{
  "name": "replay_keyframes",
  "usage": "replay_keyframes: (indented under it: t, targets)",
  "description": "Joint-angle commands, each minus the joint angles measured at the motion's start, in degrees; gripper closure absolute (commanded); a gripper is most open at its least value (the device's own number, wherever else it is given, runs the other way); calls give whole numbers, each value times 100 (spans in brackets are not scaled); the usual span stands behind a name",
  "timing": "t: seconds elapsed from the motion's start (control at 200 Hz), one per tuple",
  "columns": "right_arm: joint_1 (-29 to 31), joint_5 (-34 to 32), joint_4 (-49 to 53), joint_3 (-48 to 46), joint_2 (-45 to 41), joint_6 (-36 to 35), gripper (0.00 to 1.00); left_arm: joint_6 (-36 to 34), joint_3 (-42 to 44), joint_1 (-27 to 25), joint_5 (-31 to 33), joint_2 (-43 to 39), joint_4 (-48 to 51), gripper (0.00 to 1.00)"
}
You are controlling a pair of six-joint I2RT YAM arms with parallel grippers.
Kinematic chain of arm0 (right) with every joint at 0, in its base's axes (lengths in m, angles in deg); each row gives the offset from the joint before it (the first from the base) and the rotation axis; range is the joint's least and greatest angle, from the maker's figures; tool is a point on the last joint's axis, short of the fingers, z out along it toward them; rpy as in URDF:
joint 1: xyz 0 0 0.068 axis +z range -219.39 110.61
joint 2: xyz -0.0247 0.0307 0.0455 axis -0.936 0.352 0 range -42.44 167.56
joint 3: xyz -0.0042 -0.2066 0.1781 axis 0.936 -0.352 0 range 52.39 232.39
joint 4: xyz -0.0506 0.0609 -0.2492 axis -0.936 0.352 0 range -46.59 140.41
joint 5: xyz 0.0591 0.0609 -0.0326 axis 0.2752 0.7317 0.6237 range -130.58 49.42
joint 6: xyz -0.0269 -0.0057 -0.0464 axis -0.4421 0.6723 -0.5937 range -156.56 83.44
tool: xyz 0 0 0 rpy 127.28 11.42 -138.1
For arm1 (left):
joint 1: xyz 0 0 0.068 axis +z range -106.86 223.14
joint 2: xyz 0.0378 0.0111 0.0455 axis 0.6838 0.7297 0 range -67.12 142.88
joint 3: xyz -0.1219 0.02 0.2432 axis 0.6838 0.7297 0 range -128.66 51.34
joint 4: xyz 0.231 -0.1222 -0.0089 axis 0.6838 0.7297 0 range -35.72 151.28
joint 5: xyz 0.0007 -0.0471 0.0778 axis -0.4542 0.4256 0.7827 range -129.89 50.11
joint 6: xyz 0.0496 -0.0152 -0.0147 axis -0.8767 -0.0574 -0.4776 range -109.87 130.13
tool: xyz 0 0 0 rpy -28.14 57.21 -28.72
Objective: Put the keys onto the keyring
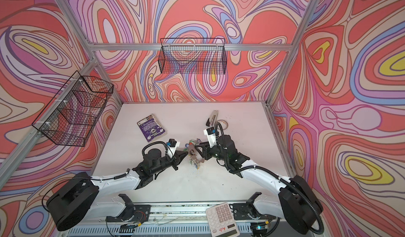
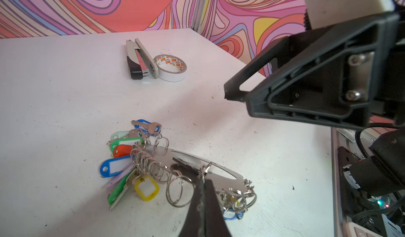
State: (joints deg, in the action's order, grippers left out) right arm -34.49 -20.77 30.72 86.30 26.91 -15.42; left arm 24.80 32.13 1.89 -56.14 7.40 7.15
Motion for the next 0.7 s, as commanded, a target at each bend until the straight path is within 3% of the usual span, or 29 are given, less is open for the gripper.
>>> replay_keyframes:
  t: [0.0, 0.15, 0.351, 0.546, 0.696]
  targets:
    - [-18, 1, 589, 111, -24, 182, 58, 44, 148, -83, 134, 247, -1647, 100]
    - [-9, 175, 591, -13, 18, 355, 65, 29, 263, -213, 271, 835, -2816, 100]
    - [17, 288, 626, -127, 186, 444, 77, -279, -53, -460, 421, 1302, -2818, 100]
    - [17, 265, 535, -337, 203, 557, 82, -421, -423, -603, 573, 1571, -2823, 100]
    - [17, 411, 408, -394, 156, 680, 80, -516, -673, -664, 693, 1662, -2827, 100]
